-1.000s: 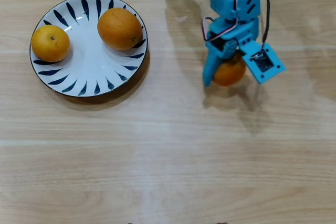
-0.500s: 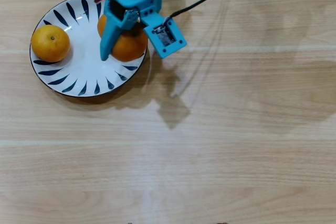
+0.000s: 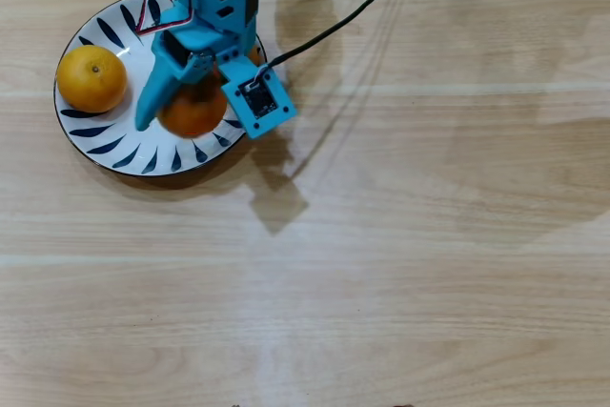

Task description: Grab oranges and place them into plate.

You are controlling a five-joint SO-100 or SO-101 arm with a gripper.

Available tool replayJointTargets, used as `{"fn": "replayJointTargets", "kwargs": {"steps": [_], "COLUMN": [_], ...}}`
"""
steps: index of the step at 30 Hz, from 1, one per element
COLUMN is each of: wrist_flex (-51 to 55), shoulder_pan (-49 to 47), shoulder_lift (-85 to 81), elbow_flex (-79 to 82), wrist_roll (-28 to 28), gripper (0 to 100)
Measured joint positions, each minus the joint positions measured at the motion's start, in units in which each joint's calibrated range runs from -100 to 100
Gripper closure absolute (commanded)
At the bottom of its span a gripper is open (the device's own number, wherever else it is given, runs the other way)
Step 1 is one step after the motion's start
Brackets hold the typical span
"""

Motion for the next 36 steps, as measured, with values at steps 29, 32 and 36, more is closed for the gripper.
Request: {"fn": "replayJointTargets", "kwargs": {"steps": [29,32,36], "wrist_flex": [0.34,0.34,0.34], "shoulder_pan": [-20.60,-20.60,-22.88], "shoulder_lift": [-71.94,-82.52,-95.13], "elbow_flex": [55.78,66.58,78.18], "wrist_roll": [16.54,16.64,16.69], "gripper": [98,98,98]}}
